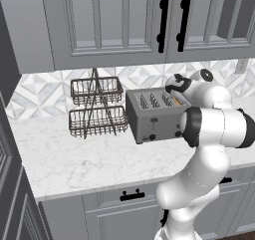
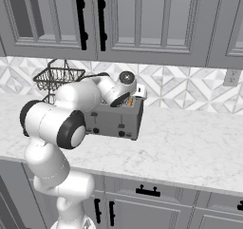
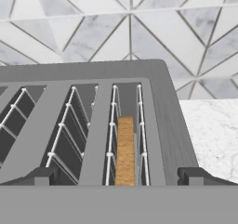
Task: Start the toaster. Once the lever pops up, take the bread to the plate on the dining counter.
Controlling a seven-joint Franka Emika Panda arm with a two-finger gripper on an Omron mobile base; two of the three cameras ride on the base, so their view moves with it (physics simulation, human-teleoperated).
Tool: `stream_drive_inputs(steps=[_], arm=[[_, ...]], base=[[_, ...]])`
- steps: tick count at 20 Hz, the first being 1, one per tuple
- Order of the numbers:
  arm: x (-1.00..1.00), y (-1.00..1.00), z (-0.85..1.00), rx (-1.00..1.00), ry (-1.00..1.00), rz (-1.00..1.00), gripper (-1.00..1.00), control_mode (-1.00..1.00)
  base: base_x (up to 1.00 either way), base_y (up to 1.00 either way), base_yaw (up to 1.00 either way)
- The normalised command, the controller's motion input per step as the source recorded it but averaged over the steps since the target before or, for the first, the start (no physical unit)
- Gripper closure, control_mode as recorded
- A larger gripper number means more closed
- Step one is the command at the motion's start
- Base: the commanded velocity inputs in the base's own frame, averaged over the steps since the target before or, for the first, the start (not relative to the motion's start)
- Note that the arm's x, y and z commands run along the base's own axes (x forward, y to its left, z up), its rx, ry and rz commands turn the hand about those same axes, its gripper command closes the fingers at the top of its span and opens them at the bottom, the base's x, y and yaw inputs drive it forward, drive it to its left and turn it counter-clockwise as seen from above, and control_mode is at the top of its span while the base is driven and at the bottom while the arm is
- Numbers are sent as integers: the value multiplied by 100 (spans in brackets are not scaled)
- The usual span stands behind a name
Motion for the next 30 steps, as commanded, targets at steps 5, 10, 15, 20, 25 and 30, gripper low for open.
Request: stream_drive_inputs(steps=[5, 10, 15, 20, 25, 30], arm=[[0, 0, 0, 0, 0, 0, -100, -100], [0, 0, 0, 0, 0, 0, -100, -100], [0, 0, 0, 0, 0, 0, -100, -100], [0, 0, 0, 0, 0, 0, -100, -100], [0, 0, 0, 0, 0, 0, -100, -100], [0, 0, 0, 0, 0, 0, -100, -100]], base=[[0, 0, 0], [0, 0, 0], [0, 0, 0], [0, 0, 0], [0, 0, 0], [0, 0, 0]])
